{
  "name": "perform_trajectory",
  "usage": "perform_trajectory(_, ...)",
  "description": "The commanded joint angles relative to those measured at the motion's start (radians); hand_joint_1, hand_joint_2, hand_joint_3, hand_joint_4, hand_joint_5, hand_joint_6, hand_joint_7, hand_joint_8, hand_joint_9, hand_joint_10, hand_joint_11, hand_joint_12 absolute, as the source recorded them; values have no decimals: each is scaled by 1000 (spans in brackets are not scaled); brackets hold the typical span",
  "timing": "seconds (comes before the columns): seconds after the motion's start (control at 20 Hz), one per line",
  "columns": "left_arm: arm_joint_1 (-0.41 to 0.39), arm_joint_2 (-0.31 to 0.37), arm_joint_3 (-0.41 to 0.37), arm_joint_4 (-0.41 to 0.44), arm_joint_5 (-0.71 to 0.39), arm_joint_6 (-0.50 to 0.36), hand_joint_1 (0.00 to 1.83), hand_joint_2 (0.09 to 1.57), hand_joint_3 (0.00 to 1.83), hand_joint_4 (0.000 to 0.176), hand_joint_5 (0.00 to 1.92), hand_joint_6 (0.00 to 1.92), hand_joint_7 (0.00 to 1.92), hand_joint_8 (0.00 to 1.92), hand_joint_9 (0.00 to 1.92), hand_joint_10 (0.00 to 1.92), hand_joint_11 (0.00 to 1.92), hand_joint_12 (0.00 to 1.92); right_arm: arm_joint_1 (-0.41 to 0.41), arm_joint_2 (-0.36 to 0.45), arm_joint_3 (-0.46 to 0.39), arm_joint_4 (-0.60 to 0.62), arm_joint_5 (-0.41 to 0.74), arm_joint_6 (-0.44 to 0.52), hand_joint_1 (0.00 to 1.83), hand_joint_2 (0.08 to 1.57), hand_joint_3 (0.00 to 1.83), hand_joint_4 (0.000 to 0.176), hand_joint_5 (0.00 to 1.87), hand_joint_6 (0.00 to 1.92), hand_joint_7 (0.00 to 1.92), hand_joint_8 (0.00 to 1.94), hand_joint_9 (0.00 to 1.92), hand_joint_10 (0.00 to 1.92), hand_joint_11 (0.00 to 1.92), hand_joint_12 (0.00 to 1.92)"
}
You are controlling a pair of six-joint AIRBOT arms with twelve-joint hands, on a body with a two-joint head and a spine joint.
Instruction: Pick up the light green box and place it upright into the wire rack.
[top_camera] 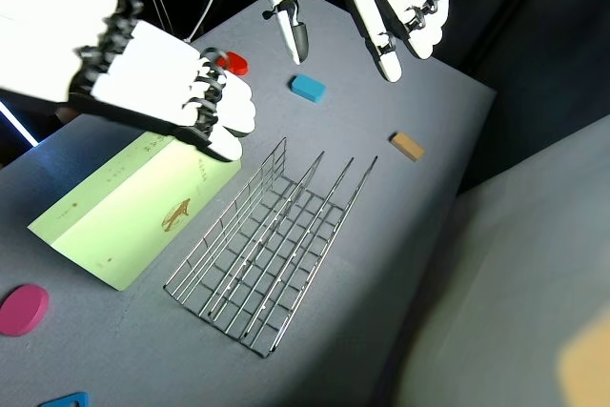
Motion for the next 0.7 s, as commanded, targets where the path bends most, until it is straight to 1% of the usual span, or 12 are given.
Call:
perform_trajectory(0.0, -16, 4, 3, 80, -4, 23, 273, 1105, 2, 111, 312, 4, 210, 3, 238, 1, 0, 660, 15, -9, 11, -39, 18, 1, 819, 913, 0, 41, 111, 0, 33, 1, 0, 0, 0, 353)
perform_trajectory(0.1, -17, 7, 5, 73, -1, 49, 262, 1118, 4, 108, 304, 3, 202, 1, 235, 0, 0, 624, 10, -32, 29, -19, 16, 10, 818, 910, 0, 41, 97, 0, 26, 1, 0, 0, 0, 332)
perform_trajectory(0.2, -28, 11, 10, 62, -1, 84, 262, 1118, 2, 109, 302, 1, 198, 1, 232, 1, 0, 650, -14, -60, 57, -25, 12, 23, 815, 905, 0, 41, 92, 0, 25, 0, 0, 0, 0, 301)
perform_trajectory(0.3, -36, 12, 11, 62, 2, 105, 262, 1118, 2, 109, 302, 1, 198, 1, 232, 1, 0, 650, -28, -71, 70, -25, 8, 27, 815, 905, 0, 41, 92, 0, 25, 0, 0, 0, 0, 301)
perform_trajectory(0.35, -40, 12, 11, 62, 15, 123, 259, 1120, 1, 109, 309, 2, 199, 0, 232, 0, 0, 686, -35, -75, 75, -25, 8, 27, 816, 908, 0, 40, 113, 9, 26, 0, 0, 0, 0, 301)
perform_trajectory(0.4, -42, 12, 10, 62, 25, 143, 257, 1118, 0, 107, 349, 14, 213, 5, 231, 0, 0, 699, -44, -77, 76, -25, 8, 25, 811, 909, 0, 37, 137, 11, 43, 4, 4, 1, 0, 340)
perform_trajectory(0.65, -46, 14, 10, 62, 36, 146, 257, 1111, 0, 108, 357, 5, 215, 1, 238, 2, 0, 734, -82, -88, 86, -25, -8, 49, 812, 911, 0, 37, 138, 9, 43, 2, 3, 0, 0, 338)
